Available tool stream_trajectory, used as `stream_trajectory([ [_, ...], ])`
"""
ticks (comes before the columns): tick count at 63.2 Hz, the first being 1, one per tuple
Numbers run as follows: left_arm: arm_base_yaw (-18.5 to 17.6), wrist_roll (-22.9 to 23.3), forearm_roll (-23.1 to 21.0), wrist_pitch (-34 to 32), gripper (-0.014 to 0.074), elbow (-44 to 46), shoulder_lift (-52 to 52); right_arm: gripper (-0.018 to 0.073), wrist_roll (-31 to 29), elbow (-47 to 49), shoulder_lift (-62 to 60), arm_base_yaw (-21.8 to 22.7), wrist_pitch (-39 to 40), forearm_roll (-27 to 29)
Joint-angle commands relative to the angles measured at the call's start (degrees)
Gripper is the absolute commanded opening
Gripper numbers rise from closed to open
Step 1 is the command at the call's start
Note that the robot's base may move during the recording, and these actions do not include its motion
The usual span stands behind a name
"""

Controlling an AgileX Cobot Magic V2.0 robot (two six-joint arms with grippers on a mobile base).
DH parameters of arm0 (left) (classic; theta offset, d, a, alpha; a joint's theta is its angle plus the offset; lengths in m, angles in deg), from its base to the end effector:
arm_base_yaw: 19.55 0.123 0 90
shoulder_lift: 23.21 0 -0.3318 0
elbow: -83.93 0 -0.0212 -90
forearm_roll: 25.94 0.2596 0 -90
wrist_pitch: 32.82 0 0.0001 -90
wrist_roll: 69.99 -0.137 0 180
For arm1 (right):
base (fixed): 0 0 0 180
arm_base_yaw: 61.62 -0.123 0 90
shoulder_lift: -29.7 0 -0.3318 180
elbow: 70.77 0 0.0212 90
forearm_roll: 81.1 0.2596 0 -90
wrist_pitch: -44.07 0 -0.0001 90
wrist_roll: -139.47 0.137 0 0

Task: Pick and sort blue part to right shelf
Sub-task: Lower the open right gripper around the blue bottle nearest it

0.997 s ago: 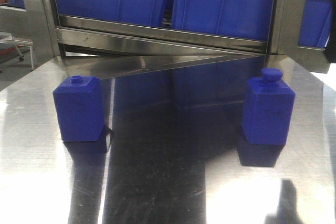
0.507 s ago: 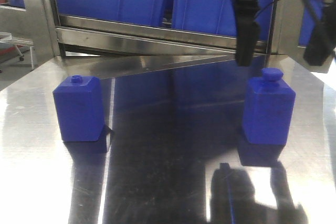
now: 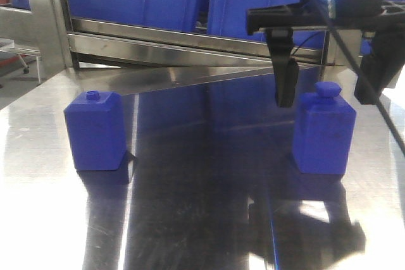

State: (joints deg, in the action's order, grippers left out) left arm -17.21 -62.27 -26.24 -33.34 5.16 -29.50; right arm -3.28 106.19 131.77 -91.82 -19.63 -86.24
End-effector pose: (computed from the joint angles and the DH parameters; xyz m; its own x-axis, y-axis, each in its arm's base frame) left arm 0.0633 0.0026 0.2158 0.0998 -0.1356 -0.9857 -0.0272 0.9899 -0.1389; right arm 0.3099 0.1676 0.2663 -0.9741 0.0940 -0.2055 0.0860 0.9952 0.0476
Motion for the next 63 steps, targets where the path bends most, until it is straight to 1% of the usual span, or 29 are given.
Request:
stream_trajectory([
  [1, 0.09, 0.03, -0.32, -4.75, 0.0134, -1.35, 1.14, 0.0603, 0.18, 1.85, -1.3, -0.02, 1.47, -1.21],
  [8, 0.09, 0.03, -0.32, -4.75, 0.0134, -1.35, 1.14, 0.0603, 0.18, 1.28, -0.56, 0.11, 1.93, -1.14],
  [23, 0.09, 0.03, -0.32, -4.75, 0.0134, -1.35, 1.14, 0.0603, 0.36, -2.85, -0.5, 0.63, 7.27, 1.27],
  [55, 0.09, 0.03, -0.32, -4.75, 0.0134, -1.35, 1.14, 0.0603, 0.36, -2.96, 0.73, 1.25, 6.83, 1.21],
  [59, 0.09, 0.03, -0.32, -4.75, 0.0134, -1.35, 1.14, 0.0587, 0.31, -2.96, 0.92, 1.25, 6.78, 1.21],
  [63, 0.09, 0.03, -0.32, -4.75, 0.0134, -1.35, 1.14, 0.0547, 0.31, -2.96, 1.17, 1.25, 6.65, 1.21],
])
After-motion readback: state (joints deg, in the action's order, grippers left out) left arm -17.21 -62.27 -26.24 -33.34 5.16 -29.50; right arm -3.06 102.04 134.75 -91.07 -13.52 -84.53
